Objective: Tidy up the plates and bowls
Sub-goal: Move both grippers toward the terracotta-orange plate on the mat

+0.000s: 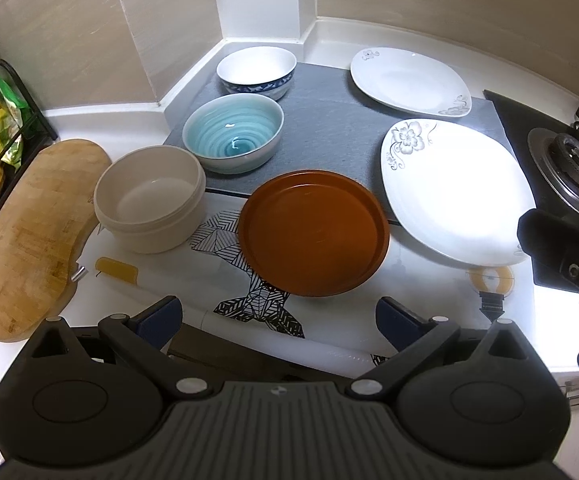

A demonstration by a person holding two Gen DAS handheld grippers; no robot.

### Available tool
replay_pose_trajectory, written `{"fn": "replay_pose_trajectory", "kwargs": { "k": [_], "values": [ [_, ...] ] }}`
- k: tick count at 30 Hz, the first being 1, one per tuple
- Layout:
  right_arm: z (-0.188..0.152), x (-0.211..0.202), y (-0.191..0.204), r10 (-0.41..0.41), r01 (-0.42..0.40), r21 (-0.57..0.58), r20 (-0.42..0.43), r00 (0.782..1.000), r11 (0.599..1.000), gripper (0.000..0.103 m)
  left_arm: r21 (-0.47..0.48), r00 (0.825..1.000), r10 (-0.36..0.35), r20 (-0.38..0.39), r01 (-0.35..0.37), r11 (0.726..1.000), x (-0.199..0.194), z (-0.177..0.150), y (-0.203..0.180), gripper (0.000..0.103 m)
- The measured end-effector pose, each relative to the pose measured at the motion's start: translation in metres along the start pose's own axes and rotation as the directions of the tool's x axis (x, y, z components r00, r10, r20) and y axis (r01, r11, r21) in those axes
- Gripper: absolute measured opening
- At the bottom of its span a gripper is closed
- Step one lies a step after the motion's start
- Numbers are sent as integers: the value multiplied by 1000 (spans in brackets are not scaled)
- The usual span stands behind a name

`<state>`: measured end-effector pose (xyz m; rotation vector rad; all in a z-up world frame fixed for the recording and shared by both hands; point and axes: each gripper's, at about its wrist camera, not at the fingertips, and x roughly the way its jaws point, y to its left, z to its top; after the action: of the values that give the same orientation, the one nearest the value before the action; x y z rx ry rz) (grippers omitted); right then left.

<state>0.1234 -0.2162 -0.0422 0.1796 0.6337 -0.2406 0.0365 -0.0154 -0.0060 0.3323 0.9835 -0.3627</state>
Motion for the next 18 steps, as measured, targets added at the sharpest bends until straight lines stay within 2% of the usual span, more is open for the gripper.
{"fn": "replay_pose_trajectory", "kwargs": {
  "k": [18],
  "values": [
    [-2, -3, -7, -34, 34, 19, -5, 999, 999, 103, 32, 1000, -20, 3, 20, 999, 3, 2, -11, 103]
  ]
}}
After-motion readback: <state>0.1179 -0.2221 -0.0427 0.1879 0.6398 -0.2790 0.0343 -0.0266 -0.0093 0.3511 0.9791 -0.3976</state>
